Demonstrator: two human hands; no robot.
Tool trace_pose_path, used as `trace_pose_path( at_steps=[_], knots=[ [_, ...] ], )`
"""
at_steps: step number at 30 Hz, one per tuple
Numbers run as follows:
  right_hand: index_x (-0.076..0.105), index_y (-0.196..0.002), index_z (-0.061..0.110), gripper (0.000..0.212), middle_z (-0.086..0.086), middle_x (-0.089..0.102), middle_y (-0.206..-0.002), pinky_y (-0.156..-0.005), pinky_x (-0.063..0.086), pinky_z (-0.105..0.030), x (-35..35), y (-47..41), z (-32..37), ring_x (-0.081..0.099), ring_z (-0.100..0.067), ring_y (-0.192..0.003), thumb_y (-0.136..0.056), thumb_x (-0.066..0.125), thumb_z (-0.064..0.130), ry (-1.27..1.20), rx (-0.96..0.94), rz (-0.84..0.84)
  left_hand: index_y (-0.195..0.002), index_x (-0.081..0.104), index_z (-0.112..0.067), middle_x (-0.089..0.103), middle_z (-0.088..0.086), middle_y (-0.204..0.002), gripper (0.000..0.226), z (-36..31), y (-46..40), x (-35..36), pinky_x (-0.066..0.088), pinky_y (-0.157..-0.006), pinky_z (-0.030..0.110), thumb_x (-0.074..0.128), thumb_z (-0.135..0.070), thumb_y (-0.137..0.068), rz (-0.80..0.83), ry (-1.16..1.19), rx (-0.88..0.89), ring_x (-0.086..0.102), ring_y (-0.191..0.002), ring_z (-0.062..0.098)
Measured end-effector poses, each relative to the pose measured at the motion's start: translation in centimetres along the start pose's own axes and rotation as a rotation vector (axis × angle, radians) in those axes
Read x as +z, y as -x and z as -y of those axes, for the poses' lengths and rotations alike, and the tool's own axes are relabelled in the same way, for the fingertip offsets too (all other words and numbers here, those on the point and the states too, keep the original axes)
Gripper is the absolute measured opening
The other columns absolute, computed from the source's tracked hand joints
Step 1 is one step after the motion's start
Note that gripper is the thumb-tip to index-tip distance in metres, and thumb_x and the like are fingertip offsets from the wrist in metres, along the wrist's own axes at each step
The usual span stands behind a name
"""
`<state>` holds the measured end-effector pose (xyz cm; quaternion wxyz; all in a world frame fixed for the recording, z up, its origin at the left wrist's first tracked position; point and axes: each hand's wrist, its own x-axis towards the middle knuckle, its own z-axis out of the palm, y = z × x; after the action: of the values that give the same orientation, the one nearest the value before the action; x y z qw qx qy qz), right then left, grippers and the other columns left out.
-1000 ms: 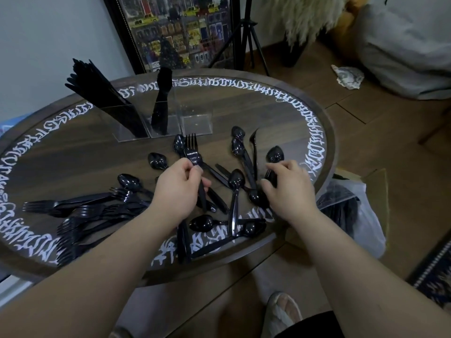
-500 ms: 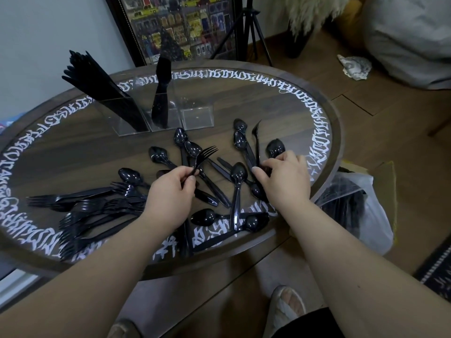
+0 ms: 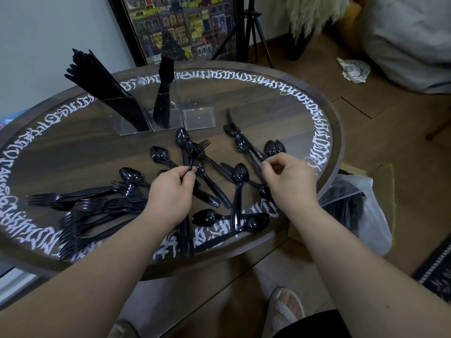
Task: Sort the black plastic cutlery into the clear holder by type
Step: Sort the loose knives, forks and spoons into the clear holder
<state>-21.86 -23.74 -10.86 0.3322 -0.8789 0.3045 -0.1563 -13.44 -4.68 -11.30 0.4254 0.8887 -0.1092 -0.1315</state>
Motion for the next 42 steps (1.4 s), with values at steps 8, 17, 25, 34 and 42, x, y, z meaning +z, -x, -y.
trace_pose_path(
  at_steps=[8,17,25,34,42],
  knots=[
    [0.066,-0.075,0.019,0.01,0.003,0.063,-0.068,-0.06,0.049,-0.02,0.3,1.5,-0.1,0.055,-0.005,-0.061,-0.08,0.075,0.018,-0.333,-0.03,0.326,-0.081,0.059,0.002,0.051,0.007,-0.066,0.047,-3.1,-0.5,2.2,0.041,-0.063,0.033,0.044,-0.039,-0.098,0.052,0.016,-0.005,0.047,-0.061,0.017],
    [0.056,-0.071,0.03,0.024,0.009,0.061,-0.066,-0.066,0.052,-0.028,1.1,2.3,0.0,0.057,-0.007,-0.061,-0.077,0.078,0.021,-0.254,-0.158,0.484,-0.105,0.057,-0.019,0.063,-0.006,-0.086,0.016,-4.6,-1.0,4.1,0.045,-0.076,0.03,0.048,-0.029,-0.096,0.087,0.031,-0.037,0.057,-0.08,0.014],
    [0.066,-0.109,0.025,0.035,0.016,0.051,-0.078,-0.072,0.045,-0.025,-2.4,0.9,-0.8,0.055,-0.008,-0.078,-0.077,0.076,0.036,0.212,-0.23,0.567,-0.101,0.051,-0.019,0.056,0.001,-0.077,0.017,-2.7,0.1,0.5,0.049,-0.064,0.033,0.034,-0.022,-0.102,0.045,0.104,-0.084,0.057,-0.062,0.016],
    [0.067,-0.108,0.024,0.035,0.007,0.052,-0.095,-0.082,0.048,-0.029,-1.7,1.5,-0.7,0.055,-0.013,-0.093,-0.077,0.074,0.04,0.218,-0.276,0.461,-0.105,0.057,-0.008,0.062,0.015,-0.09,0.031,1.3,3.3,-4.2,0.043,-0.071,0.041,0.038,-0.033,-0.101,-0.089,-0.102,-0.033,0.055,-0.078,0.027],
    [0.059,-0.122,0.032,0.05,0.005,0.044,-0.111,-0.093,0.038,-0.03,0.9,3.1,1.9,0.039,-0.017,-0.11,-0.078,0.068,0.052,0.457,-0.477,0.564,-0.096,0.059,-0.01,0.062,0.007,-0.081,0.032,3.6,5.5,-7.1,0.044,-0.069,0.04,0.04,-0.034,-0.1,-0.21,-0.171,-0.081,0.055,-0.078,0.026]
  ],
)
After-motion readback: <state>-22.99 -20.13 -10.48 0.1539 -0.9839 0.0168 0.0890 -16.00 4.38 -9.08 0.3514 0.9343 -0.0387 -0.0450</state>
